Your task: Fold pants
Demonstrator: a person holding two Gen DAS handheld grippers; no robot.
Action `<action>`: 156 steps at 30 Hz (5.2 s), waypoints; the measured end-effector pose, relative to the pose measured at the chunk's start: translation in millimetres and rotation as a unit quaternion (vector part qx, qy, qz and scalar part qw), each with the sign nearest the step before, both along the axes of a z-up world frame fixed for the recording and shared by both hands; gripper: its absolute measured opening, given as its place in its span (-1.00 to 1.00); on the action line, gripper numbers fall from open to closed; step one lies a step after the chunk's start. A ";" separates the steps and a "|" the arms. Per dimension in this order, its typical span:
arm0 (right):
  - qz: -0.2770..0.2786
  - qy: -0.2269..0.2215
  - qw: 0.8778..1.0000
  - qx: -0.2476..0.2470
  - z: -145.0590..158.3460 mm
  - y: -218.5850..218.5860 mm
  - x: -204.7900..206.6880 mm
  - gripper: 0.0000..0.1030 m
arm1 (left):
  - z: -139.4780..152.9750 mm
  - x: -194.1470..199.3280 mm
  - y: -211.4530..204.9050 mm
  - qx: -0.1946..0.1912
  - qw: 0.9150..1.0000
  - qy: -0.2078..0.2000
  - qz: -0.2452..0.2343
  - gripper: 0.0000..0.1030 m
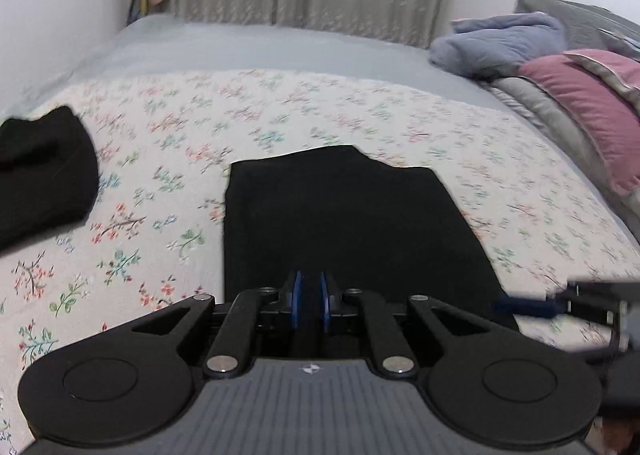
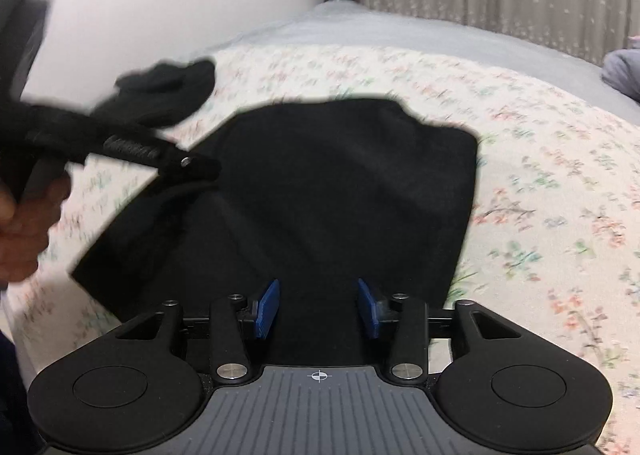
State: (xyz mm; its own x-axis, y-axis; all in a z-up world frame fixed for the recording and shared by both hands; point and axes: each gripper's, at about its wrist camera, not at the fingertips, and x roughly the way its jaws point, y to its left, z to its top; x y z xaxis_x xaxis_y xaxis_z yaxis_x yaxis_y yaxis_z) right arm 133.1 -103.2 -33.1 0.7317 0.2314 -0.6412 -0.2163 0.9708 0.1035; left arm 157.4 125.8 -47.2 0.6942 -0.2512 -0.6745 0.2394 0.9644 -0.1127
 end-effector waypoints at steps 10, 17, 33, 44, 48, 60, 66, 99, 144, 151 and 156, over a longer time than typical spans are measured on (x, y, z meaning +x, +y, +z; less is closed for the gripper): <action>-0.021 0.022 1.000 0.002 -16.3 -19.3 13.6 -0.16 | -29.7 6.6 -2.1 0.053 0.998 0.030 0.005 -0.37; -0.046 0.003 0.999 0.009 0.3 -38.0 23.7 -0.18 | -28.1 3.7 -2.3 0.053 0.998 0.030 0.002 -0.37; -0.110 -0.014 0.993 0.039 -14.1 -60.4 55.4 -0.09 | -4.6 -0.4 10.8 0.005 1.000 -0.019 0.005 -0.37; -0.048 -0.019 0.999 0.013 -22.2 -28.3 81.6 -0.10 | -27.6 26.2 -7.5 0.054 0.998 0.027 0.008 -0.37; -0.054 -0.017 0.998 0.008 -19.7 -29.4 99.0 -0.10 | -28.4 24.3 -8.0 0.063 0.998 0.024 0.001 -0.36; -0.145 -0.041 0.989 0.007 -29.8 -64.8 130.0 0.00 | -25.5 29.8 -4.7 0.050 0.998 0.037 0.001 -0.37; -0.182 -0.050 0.980 0.055 -13.2 -82.9 108.0 0.02 | -12.7 32.1 16.2 -0.006 0.999 0.014 0.038 -0.18; -0.138 0.120 0.946 0.267 -21.8 -138.3 44.9 0.55 | -42.6 63.3 56.7 -0.208 0.963 0.163 0.061 1.00; -0.118 -0.037 0.989 0.085 36.4 -98.5 49.7 -0.83 | -3.4 86.0 -30.7 -0.179 0.978 0.075 0.072 -0.22; -0.159 -0.032 0.984 0.079 36.8 -151.2 68.8 -0.83 | -30.6 109.3 -81.1 -0.125 0.988 0.079 0.051 -0.10; -0.175 0.046 0.981 0.074 -10.8 -165.3 95.8 -0.67 | -38.3 112.1 -85.7 -0.093 0.993 0.063 0.044 0.02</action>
State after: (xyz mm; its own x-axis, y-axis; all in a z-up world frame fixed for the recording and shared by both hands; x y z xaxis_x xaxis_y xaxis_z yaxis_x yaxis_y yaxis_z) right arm 228.9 -268.5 -43.9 0.7237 0.0713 -0.6865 0.1451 0.9567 0.2523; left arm 269.5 40.1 -85.4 0.6317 -0.3222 -0.7051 0.1279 0.9404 -0.3152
